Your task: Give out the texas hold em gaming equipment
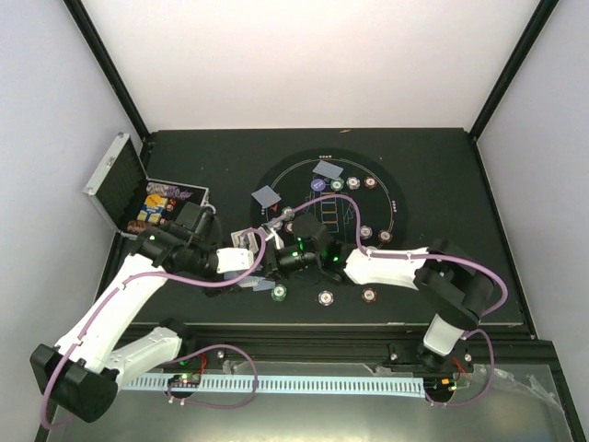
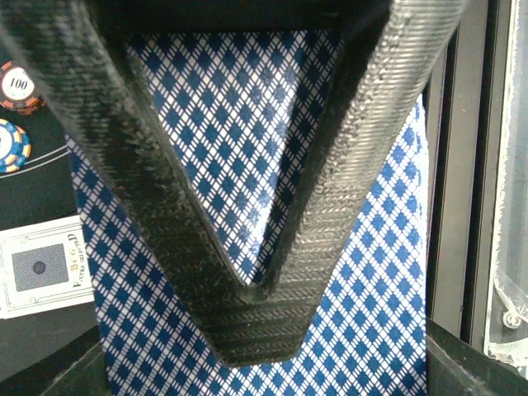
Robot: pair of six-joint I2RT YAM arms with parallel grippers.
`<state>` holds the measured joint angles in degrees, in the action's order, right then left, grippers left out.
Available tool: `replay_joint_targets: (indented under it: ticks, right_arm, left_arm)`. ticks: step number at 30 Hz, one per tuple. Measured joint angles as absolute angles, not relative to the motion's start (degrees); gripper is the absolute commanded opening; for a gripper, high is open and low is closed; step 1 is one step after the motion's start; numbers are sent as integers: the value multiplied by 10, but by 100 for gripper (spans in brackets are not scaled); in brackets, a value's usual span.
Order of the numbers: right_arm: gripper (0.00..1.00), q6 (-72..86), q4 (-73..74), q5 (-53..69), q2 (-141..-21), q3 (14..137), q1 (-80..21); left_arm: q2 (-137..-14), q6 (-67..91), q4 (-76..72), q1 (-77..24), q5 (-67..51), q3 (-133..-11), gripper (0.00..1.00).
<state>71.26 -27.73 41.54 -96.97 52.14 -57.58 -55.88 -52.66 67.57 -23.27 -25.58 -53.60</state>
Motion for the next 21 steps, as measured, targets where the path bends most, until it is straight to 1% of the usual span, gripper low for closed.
replay_joint_targets:
  ticks: [6, 21]
  right_arm:
    - [1, 688, -269, 406, -962, 517, -580]
    - [1, 659, -239, 400, -962, 513, -588]
  left_arm:
    - [-559, -532, 684, -233, -275, -539, 76]
    - [-579, -543, 707, -233, -302, -540, 77]
